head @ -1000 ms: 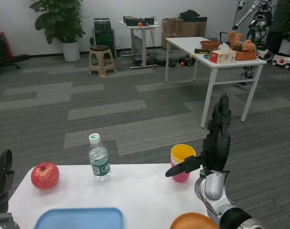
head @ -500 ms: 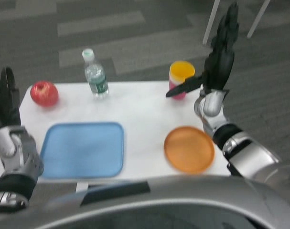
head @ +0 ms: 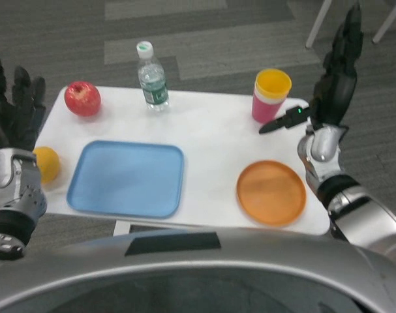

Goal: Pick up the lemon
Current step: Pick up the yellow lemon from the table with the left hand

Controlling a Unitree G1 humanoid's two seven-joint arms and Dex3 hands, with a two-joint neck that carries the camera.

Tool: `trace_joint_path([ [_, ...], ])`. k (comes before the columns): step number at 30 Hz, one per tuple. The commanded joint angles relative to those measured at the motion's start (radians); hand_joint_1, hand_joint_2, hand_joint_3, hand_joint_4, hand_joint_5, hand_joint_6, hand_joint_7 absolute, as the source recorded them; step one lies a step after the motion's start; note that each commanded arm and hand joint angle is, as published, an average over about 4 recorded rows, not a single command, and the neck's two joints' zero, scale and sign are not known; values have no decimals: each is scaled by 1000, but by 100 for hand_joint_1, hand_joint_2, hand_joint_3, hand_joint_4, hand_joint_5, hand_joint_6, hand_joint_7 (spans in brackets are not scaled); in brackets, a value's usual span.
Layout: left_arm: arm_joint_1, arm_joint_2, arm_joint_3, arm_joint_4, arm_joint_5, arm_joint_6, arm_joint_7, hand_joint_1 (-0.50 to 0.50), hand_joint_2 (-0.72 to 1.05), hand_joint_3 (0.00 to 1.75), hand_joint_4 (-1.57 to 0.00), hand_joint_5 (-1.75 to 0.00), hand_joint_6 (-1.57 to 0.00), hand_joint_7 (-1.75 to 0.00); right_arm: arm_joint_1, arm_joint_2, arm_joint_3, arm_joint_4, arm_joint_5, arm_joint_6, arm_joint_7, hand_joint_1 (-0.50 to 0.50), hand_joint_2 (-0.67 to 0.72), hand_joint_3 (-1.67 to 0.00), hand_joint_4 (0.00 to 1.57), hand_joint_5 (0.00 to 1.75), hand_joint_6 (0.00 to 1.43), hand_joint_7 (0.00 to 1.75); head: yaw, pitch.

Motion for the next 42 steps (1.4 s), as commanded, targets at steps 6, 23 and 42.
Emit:
trace_joint_path([
  [6,113,156,-10,-61,-53,178,-70,-50,105,9,0,-10,0,0,-3,-11,-7,73,17,-1,9,-33,63,0,0,0,0,0,104,78],
  [23,230,91,269,-96,446,271,-77,-50,32,9,0,-131,0,0,-16,-27,-2,123,23,-1,15,-38,66,0,0,0,0,0,249,189],
  [42,233,10,529,-93,864,323,-76,-50,-72,9,0,-128,0,0,-16,-35,15,115,45,-1,15,-38,66,0,0,0,0,0,374,207],
])
